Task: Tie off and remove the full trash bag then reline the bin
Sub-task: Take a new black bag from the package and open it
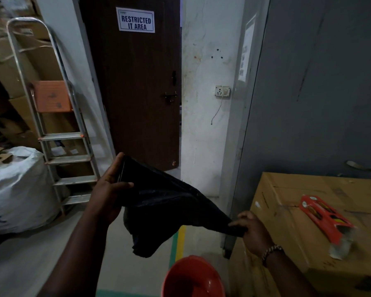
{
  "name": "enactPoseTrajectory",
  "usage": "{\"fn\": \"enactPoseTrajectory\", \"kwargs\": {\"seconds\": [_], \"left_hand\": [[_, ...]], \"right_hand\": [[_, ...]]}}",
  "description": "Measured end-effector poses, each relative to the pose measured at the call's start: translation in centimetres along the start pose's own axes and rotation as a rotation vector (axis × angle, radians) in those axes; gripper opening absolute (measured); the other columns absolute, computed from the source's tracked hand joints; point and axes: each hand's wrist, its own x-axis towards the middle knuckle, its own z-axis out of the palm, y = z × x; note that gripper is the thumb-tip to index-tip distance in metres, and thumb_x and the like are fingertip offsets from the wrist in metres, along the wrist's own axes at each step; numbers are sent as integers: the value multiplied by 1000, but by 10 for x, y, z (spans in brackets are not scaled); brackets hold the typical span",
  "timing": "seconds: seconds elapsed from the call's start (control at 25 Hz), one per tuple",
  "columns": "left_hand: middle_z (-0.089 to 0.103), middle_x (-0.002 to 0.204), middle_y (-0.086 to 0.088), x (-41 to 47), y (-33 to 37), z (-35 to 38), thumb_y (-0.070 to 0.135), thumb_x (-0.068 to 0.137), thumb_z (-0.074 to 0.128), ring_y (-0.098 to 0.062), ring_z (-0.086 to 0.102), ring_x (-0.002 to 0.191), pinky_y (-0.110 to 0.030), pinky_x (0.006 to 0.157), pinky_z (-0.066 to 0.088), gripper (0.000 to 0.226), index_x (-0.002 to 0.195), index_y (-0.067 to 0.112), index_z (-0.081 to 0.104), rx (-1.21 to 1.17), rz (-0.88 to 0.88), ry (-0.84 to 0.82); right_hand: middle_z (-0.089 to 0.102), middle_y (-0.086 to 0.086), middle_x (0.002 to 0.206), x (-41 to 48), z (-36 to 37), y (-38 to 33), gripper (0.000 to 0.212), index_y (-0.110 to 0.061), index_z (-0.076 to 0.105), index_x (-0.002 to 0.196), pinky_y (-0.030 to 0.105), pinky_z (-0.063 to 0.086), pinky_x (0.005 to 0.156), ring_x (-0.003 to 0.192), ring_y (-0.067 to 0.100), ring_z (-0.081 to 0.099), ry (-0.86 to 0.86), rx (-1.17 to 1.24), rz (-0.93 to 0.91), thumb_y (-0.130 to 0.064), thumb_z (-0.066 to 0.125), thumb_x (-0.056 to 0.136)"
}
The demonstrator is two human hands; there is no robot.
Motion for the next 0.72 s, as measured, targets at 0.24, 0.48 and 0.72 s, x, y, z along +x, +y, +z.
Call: {"fn": "enactPoseTrajectory", "kwargs": {"seconds": [0.24,0.48,0.72], "left_hand": [[33,160,21,1,5,2,-34,76,46,-2,51,127,-36,85,58,114,150,52,37,263,52,-115],[30,159,19,-8,-9,16,-19,83,64,7,45,130,-25,93,55,113,151,61,21,716,64,-297],[67,125,2,-10,-54,20,-11,78,68,-17,69,91,-26,60,53,89,152,34,43,1018,71,158]], "right_hand": [[77,6,98,-10,9,27,30,-23,82,83,31,55,89,101,24,69,-81,-66,252,0,63,86],[53,10,67,18,-27,16,31,-5,60,66,30,39,56,64,26,50,132,789,696,11,45,88],[62,14,79,33,-60,16,27,-8,59,81,39,53,67,75,32,56,172,1660,780,-1,34,87]]}}
